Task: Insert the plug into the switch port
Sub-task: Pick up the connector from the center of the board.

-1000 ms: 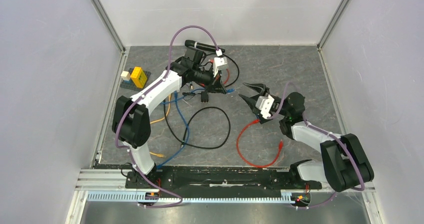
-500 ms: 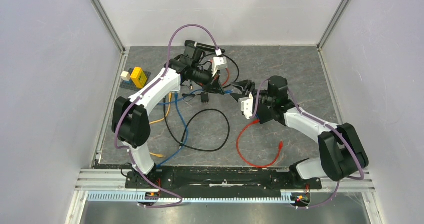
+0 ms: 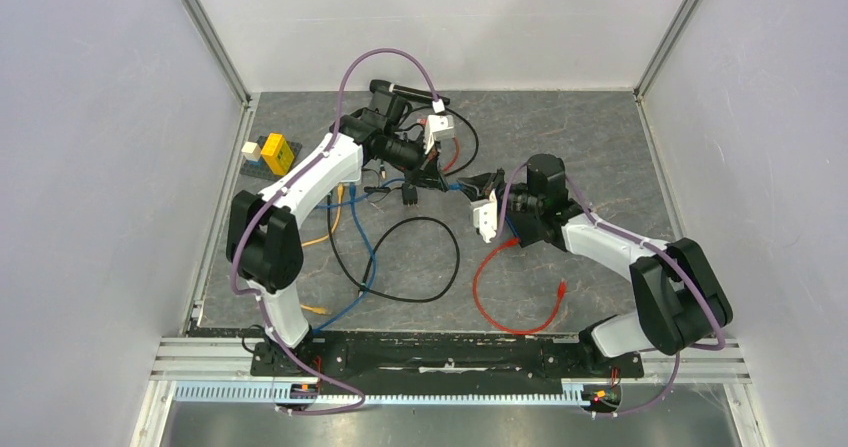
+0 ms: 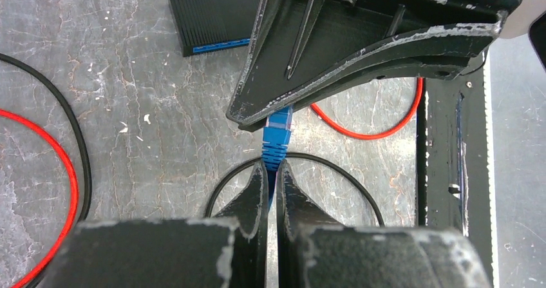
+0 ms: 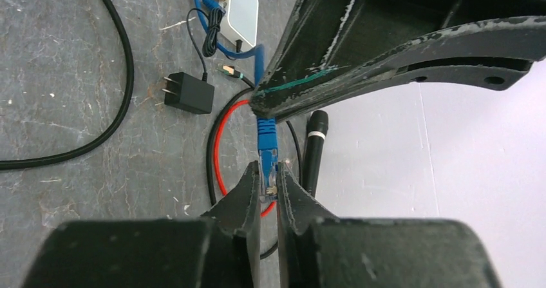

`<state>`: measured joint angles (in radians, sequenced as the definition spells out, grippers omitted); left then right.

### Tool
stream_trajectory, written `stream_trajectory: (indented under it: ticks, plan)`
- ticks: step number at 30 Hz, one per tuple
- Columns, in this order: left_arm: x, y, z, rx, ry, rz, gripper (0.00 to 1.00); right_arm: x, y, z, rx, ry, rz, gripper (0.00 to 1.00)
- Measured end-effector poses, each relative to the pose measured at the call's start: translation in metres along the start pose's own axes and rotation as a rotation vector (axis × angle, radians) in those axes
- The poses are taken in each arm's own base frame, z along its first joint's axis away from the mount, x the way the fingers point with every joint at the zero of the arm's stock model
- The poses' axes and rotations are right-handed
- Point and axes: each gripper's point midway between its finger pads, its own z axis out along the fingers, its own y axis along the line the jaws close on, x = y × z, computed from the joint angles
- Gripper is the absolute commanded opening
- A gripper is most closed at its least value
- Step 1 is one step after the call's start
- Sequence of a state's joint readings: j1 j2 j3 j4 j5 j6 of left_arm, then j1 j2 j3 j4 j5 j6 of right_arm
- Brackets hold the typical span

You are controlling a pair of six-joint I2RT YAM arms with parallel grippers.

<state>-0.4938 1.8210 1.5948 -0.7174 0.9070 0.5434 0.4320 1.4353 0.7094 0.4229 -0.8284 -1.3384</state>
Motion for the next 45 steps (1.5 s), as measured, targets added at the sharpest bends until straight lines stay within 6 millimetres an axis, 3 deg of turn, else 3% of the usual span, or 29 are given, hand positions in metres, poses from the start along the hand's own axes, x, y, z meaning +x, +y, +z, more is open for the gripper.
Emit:
stream_trajectory:
  ticks: [1,4,9,14,19,27,32,38,45]
  plan:
    - [0.000,0.000,0.001,0.003,0.000,-0.002,0.06,0.000,0.002,0.000,-0.003,0.000,0.004,0.00]
    - [0.001,0.000,0.000,0.008,0.001,-0.008,0.35,-0.001,0.003,0.000,-0.006,-0.002,0.018,0.00]
    - [0.000,0.005,-0.001,-0.015,0.007,0.034,0.46,-0.006,0.005,0.002,0.008,-0.020,0.177,0.00]
    - [0.000,0.014,-0.010,-0.111,0.009,0.128,0.49,-0.004,0.005,0.004,0.047,-0.001,0.484,0.00]
    - [-0.020,0.025,-0.043,-0.337,-0.027,0.314,0.51,0.000,-0.002,0.005,0.120,0.043,0.786,0.00]
    - [-0.060,0.028,-0.086,-0.554,-0.100,0.530,0.51,0.000,-0.045,0.017,0.196,0.072,1.177,0.00]
    - [-0.049,0.026,-0.087,-0.577,-0.092,0.568,0.52,-0.003,-0.057,0.017,0.230,0.118,1.411,0.00]
    - [-0.030,0.025,-0.076,-0.569,-0.078,0.613,0.51,-0.002,-0.033,0.019,0.226,0.178,1.688,0.00]
    - [-0.040,0.021,-0.063,-0.550,-0.076,0.741,0.51,-0.006,-0.021,0.020,0.224,0.185,1.846,0.00]
